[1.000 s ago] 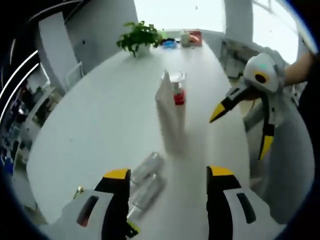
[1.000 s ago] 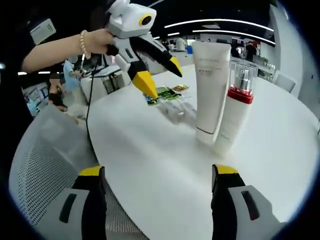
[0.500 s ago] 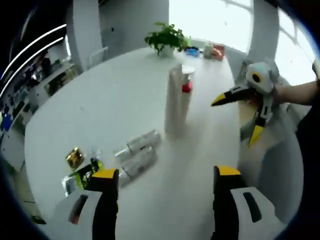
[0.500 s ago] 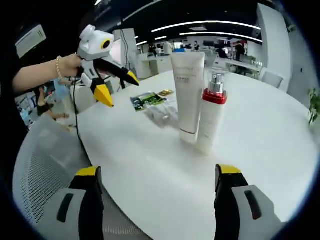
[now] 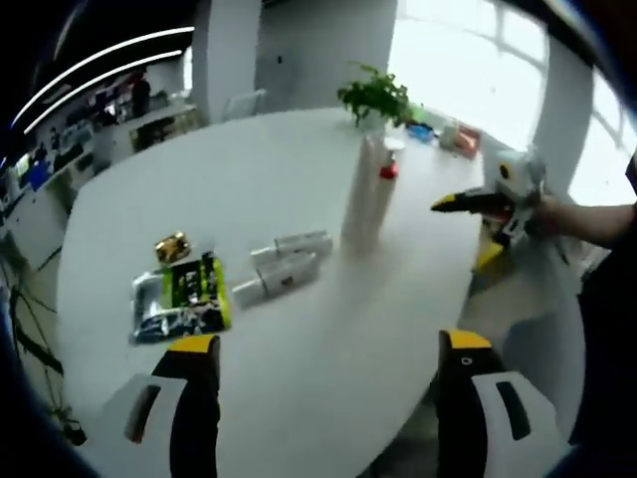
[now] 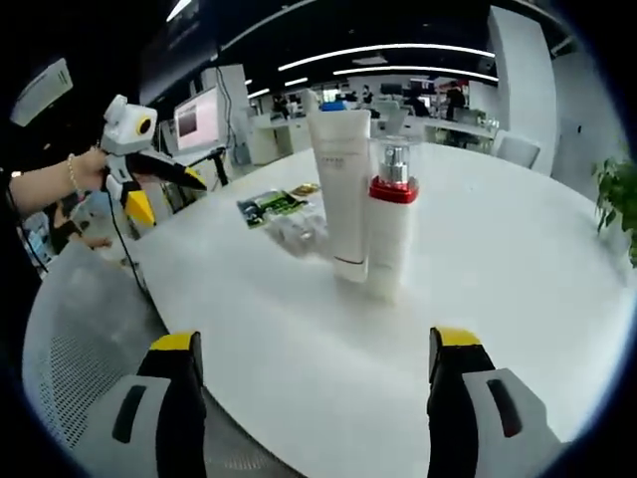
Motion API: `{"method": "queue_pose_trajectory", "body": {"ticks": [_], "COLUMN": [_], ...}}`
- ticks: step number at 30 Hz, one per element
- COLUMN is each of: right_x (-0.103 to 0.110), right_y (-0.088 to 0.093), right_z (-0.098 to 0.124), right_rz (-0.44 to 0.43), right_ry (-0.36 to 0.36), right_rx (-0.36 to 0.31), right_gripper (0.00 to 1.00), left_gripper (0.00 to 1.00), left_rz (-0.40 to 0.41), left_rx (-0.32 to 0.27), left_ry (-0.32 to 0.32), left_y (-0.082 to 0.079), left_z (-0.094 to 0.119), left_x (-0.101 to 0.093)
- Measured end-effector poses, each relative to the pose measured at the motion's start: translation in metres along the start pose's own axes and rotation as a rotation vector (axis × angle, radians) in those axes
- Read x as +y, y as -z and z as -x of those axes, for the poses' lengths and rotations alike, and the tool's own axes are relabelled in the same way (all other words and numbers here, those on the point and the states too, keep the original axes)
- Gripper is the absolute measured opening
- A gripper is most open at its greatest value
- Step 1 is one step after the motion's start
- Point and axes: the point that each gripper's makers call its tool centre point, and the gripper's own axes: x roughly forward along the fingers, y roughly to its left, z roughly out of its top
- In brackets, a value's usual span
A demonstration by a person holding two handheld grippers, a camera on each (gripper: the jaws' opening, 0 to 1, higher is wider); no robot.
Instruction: Arrange the skincare products in the storage area until every visible bottle or jar stands upright without overlapping.
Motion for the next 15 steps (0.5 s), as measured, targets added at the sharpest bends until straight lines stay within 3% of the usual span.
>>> {"method": "queue_pose_trajectory", "body": {"ticks": [6, 15], "right_x": [0.005, 0.008], "right_y": [0.003, 0.009], "right_z": [-0.003, -0.005], "right_rz": [0.005, 0.009], "right_ry": [-0.022, -0.044], "right_rx": [0.021, 0.054], "right_gripper": [0.97, 0.99], "left_gripper": [0.97, 0.98], "left_rz": [0.098, 0.214], "left_rx": [-0.025, -0.077], "left_ry": [-0.046, -0.068], "left_y": [0.026, 0.043], "left_z": [0.014, 0.028], "left_x": [0.003, -0.011]}}
